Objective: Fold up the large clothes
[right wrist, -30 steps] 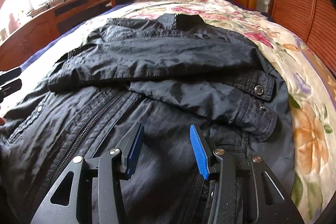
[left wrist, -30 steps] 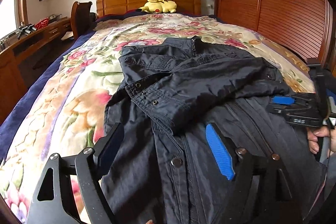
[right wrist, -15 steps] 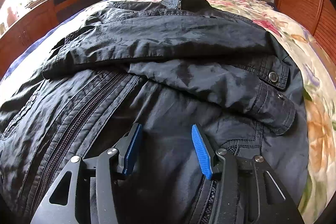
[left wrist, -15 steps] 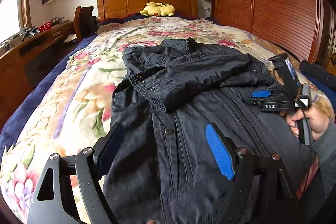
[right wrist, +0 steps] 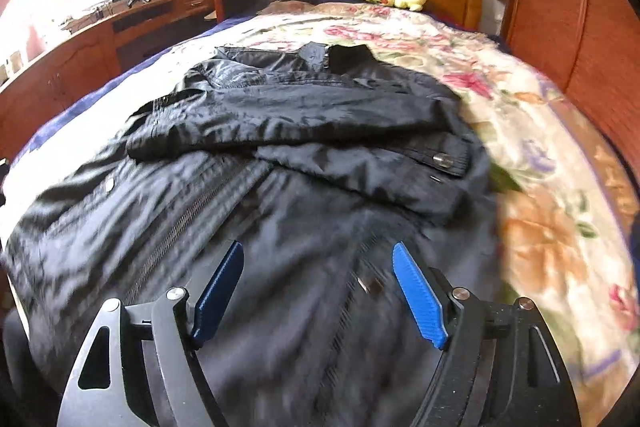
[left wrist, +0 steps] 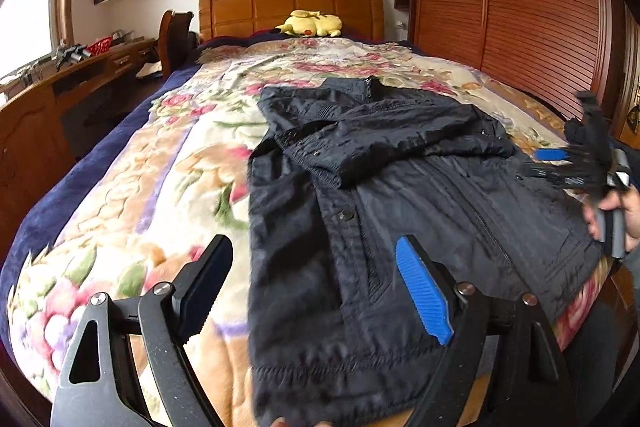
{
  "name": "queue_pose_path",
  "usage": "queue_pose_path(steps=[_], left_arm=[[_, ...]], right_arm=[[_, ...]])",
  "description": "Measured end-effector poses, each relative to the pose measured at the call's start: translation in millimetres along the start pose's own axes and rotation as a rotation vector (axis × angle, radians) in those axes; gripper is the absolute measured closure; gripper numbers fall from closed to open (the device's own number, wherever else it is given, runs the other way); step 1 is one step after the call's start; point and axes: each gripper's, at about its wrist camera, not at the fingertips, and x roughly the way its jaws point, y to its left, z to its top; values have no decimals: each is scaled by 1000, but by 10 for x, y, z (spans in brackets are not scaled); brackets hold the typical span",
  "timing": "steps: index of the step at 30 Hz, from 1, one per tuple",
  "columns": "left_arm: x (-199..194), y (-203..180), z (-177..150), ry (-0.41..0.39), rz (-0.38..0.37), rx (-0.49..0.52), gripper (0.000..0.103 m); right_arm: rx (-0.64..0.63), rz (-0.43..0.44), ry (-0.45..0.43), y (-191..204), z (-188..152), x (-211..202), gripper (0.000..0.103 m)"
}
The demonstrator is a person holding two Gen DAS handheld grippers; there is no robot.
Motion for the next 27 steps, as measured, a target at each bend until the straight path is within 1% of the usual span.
queue_pose_path(steps=[2,4,6,8,11,14,18,21,24,25,27], left_arm=[[-5,77,-83,15,16,-11,19],[-1,130,-151,33,7,-17,19],[-4,186,-214,44,10,-23,19],[-20,229,-260,48,19,-26,19],[-54,267,-335,54,28,-24,19],[-93,275,-409,57,30,-12,19],[-138,305,-517,63,8,-22,19],[-154,302,-595,65,-8,-28,26],[-147,289,-654,78,-11,-28,36],[-137,278,-677,83,-9,-21,41],[-112,276,-697,94,-3,-16,46]], right_arm=[[2,-15,8,-56,-194,-119,24],[10,-44,19,-142,-395,-208,24],[13,-75,43,-244,-530,-275,24],[41,-87,52,-348,-665,-363,24],[88,-91,63,-470,-819,-488,24],[100,-96,66,-512,-970,-649,24],[126,-84,62,-526,-1050,-821,24],[127,-73,68,-514,-1081,-876,24],[122,-51,74,-503,-1157,-937,27],[115,-43,77,-475,-1173,-941,28],[105,-26,82,-476,-1201,-918,31]])
